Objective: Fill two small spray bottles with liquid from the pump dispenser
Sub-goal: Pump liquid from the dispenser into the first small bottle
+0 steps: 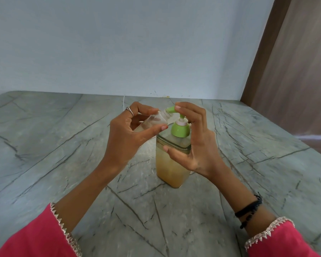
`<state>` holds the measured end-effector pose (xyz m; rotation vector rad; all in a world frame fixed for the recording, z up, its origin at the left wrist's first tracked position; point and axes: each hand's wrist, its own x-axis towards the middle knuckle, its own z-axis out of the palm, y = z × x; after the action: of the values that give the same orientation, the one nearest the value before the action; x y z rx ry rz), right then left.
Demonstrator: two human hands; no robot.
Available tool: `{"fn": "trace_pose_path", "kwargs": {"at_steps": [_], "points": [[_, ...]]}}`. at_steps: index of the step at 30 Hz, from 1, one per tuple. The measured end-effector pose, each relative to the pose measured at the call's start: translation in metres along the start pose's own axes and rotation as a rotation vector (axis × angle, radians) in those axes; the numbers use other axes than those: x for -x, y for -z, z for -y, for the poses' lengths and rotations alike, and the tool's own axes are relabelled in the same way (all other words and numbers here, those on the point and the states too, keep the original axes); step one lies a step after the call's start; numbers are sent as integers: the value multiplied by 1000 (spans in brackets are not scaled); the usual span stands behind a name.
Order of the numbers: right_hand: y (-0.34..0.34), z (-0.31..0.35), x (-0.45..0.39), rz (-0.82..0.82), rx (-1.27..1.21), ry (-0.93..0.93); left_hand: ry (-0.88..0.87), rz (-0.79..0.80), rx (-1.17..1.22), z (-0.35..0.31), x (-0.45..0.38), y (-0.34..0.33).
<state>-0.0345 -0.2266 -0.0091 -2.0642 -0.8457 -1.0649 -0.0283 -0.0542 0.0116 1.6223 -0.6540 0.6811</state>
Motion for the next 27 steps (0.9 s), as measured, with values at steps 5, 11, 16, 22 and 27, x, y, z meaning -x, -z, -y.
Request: {"fn": "trace_pose_path", "kwargs": {"at_steps": [5,11,16,22,27], "points": [[3,2,-2,29,29,16,-9,9,-13,-1,-1,1],[-3,-1,0,-58,-70,-8,-9,6,-14,0,0,1],[-7,-3,-2,-116,-151,-8,-12,4,-15,0,0,1],[-8,-3,-2,-145,-138,-28,-12,24,-59,2,2,1],[-7,-2,0,-133,-140,-12,-20,16,-40,2,0,1]]}}
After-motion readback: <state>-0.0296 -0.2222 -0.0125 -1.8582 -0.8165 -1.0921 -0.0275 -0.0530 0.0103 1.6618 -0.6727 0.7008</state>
